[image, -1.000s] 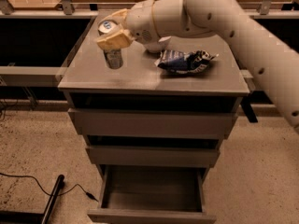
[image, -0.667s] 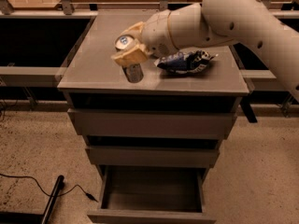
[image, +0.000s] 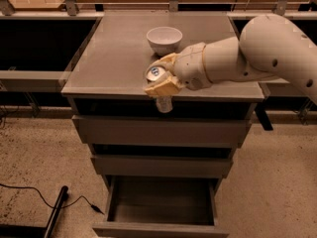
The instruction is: Place redbull can into bottom drawer
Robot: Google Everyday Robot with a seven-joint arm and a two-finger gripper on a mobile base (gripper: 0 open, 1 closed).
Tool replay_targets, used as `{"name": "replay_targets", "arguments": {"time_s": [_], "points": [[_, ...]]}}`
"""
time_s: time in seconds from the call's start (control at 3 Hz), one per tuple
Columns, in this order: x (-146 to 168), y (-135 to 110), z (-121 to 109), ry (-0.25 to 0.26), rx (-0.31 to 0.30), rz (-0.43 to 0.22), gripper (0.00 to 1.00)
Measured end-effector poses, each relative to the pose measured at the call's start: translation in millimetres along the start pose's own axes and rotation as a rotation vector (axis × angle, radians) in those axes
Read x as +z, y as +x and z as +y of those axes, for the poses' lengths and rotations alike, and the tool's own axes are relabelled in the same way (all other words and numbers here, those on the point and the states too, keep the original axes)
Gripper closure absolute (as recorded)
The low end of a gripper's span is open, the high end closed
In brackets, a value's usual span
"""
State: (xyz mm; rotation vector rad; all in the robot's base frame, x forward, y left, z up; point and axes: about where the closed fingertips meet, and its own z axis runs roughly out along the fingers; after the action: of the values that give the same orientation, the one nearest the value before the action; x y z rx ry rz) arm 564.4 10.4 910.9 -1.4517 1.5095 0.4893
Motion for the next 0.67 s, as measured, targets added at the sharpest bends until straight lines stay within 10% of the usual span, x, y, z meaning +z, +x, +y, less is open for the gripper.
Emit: {"name": "replay_targets", "arguments": {"time_s": [0.67], "points": [[17.7, 39.4, 12.3, -0.048, 0.057, -0.019, 1.0]]}}
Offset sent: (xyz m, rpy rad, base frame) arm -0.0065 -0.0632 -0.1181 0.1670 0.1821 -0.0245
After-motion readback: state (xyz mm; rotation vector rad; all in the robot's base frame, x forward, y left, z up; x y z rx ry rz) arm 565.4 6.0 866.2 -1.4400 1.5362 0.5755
